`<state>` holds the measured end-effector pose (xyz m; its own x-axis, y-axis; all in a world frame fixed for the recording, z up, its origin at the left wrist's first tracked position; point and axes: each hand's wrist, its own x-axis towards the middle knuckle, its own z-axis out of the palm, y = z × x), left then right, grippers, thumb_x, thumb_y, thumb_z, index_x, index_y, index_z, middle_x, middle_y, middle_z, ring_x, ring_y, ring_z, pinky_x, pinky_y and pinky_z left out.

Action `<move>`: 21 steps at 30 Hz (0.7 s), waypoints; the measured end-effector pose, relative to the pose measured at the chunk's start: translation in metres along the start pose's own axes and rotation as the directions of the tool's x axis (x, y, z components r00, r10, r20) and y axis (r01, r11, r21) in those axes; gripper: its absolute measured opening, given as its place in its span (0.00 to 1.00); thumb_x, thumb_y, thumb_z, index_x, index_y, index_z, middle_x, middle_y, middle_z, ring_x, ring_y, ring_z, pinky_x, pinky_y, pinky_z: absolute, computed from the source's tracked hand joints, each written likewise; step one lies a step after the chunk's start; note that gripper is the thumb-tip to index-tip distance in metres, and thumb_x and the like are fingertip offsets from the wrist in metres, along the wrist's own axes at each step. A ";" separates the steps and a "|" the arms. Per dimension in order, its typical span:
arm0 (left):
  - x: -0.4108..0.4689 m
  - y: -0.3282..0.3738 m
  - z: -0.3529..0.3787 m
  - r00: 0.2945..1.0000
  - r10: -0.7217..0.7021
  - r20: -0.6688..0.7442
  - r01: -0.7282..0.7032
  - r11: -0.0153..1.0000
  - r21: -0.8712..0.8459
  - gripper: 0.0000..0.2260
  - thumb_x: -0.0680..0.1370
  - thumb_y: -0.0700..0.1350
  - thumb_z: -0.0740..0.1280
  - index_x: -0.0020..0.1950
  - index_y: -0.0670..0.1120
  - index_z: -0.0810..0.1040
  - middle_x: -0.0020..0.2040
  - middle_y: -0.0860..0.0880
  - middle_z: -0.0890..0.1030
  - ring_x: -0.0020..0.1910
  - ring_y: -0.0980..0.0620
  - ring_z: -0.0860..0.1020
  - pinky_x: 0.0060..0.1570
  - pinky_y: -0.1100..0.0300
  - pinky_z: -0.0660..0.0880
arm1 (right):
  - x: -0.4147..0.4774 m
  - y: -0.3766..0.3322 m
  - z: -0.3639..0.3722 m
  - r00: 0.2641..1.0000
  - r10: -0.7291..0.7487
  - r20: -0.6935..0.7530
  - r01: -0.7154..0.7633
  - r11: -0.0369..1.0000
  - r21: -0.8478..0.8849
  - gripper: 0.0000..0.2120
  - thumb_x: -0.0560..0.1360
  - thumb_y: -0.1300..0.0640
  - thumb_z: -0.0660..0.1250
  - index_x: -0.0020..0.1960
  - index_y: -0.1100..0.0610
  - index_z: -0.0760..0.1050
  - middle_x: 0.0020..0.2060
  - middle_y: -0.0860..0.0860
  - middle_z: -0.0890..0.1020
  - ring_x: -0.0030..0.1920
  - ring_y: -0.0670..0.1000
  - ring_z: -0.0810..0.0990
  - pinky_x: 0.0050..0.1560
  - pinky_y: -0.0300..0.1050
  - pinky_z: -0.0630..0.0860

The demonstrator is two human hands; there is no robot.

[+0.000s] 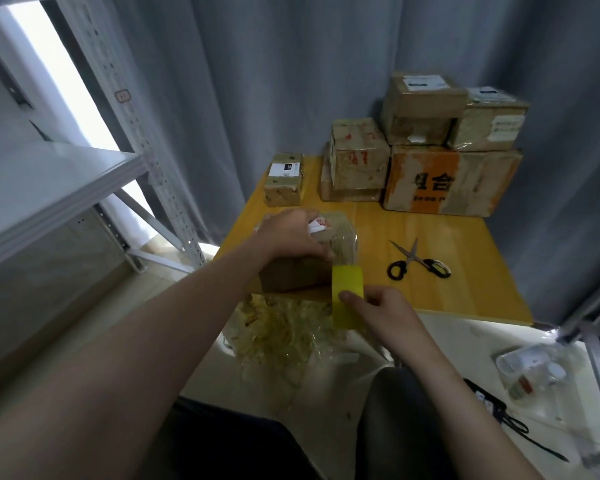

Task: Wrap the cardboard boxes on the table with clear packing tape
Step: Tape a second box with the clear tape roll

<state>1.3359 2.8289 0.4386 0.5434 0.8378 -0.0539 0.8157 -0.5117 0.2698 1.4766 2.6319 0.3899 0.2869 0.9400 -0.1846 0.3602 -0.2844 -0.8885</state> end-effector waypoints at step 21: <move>0.026 -0.006 -0.015 0.984 -0.072 -0.160 0.052 0.991 -0.127 0.15 0.72 0.67 0.73 0.46 0.58 0.88 0.41 0.59 0.85 0.43 0.55 0.81 0.42 0.52 0.79 | 0.034 -0.043 -0.017 0.906 -0.373 -0.202 0.419 0.860 0.292 0.12 0.77 0.41 0.68 0.53 0.48 0.80 0.44 0.52 0.86 0.46 0.55 0.84 0.44 0.53 0.80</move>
<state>1.3425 2.8567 0.4504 0.4442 0.8922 0.0817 0.8110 -0.4392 0.3865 1.4856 2.6729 0.4288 0.3044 0.9194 0.2490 0.1704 0.2046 -0.9639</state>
